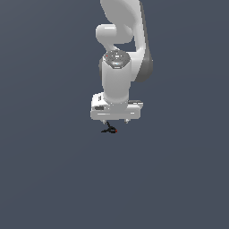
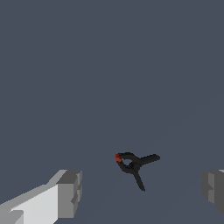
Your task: Pick up the object and move it to a goal position.
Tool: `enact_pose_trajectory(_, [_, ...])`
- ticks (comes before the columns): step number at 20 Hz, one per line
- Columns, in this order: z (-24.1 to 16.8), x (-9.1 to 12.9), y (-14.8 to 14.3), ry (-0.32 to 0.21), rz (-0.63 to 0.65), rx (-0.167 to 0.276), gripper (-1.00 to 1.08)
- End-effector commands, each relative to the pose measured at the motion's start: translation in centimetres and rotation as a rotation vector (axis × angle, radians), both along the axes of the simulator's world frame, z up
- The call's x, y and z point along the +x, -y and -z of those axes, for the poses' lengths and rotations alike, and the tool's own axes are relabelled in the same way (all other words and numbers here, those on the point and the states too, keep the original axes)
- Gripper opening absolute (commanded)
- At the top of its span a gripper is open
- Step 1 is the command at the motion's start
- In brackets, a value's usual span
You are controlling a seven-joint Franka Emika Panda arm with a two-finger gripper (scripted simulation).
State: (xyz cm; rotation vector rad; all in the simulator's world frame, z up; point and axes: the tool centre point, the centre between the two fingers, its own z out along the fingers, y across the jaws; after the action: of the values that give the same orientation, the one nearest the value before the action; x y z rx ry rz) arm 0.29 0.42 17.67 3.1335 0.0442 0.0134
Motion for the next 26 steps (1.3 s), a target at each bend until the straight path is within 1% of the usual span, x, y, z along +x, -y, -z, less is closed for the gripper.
enact_pose_trajectory(1, [0.0,0.0,0.0,0.000,0.000,0.000,1.00])
enact_pose_trajectory(9, [0.2,-0.9,0.7,-0.030,-0.002,-0.016,1.00])
enact_pose_trajectory(16, [0.2,-1.0,0.7,-0.030,-0.005,-0.016,1.00])
enact_pose_trajectory(21, [0.7,-1.1,0.9,-0.031,-0.047,-0.017,1.00])
enact_pose_trajectory(26, [1.5,-1.4,1.1,-0.031,-0.118,-0.018,1.00])
